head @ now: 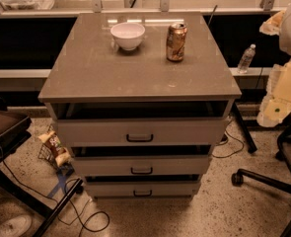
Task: Open bottom drawer
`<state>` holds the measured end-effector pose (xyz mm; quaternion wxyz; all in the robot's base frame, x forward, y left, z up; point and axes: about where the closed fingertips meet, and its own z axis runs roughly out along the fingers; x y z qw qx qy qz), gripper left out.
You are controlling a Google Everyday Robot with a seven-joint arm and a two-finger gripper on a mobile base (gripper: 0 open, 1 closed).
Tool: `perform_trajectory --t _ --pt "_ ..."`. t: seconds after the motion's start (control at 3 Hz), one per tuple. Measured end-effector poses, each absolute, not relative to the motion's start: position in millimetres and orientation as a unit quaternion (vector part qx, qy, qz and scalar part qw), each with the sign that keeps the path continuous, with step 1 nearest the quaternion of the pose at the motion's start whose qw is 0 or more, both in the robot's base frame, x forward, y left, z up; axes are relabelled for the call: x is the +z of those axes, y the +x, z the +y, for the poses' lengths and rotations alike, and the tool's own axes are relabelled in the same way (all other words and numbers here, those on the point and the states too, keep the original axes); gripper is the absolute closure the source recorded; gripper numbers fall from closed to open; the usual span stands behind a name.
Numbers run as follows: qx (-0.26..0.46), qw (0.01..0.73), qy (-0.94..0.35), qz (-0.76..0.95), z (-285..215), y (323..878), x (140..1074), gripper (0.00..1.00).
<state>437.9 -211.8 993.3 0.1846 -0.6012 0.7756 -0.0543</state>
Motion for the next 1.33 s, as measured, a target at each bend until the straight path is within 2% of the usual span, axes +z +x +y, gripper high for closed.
perform_trajectory --t 1.0,1.33 --pt "-0.052 0.212 -0.593 0.775 -210.6 443.4 973.9 0.00" --pt "-0.012 0.238 -0.588 0.773 -216.5 431.6 908.0 0.00"
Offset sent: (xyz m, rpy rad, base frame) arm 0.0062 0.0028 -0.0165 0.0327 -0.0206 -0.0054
